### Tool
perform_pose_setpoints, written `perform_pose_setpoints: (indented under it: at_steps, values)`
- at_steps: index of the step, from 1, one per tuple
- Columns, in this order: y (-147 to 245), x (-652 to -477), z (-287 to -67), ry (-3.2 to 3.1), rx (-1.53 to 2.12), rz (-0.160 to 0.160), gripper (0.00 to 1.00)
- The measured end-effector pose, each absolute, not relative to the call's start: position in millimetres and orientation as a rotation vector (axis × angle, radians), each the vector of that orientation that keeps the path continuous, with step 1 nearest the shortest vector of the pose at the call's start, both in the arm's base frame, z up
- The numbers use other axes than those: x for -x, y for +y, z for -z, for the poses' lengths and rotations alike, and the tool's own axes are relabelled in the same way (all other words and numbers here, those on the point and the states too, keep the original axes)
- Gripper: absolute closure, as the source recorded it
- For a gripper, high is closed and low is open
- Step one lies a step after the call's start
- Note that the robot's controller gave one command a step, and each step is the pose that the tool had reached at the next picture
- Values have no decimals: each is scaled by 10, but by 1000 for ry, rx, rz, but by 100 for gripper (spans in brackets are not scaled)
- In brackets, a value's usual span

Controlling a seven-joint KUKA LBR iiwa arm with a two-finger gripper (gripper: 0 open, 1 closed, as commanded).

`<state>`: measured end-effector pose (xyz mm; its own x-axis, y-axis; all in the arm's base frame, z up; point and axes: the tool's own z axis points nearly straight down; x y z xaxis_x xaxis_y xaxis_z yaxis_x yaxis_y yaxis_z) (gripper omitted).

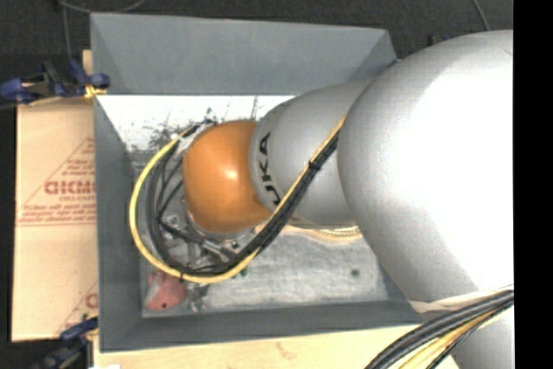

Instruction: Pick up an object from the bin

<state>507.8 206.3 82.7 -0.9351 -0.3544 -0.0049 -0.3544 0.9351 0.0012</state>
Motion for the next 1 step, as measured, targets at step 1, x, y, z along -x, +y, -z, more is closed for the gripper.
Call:
perform_pose_setpoints:
  at_steps: [1]
  values:
    - [2231, -4804, -776, 3128, 255, -3, 100]
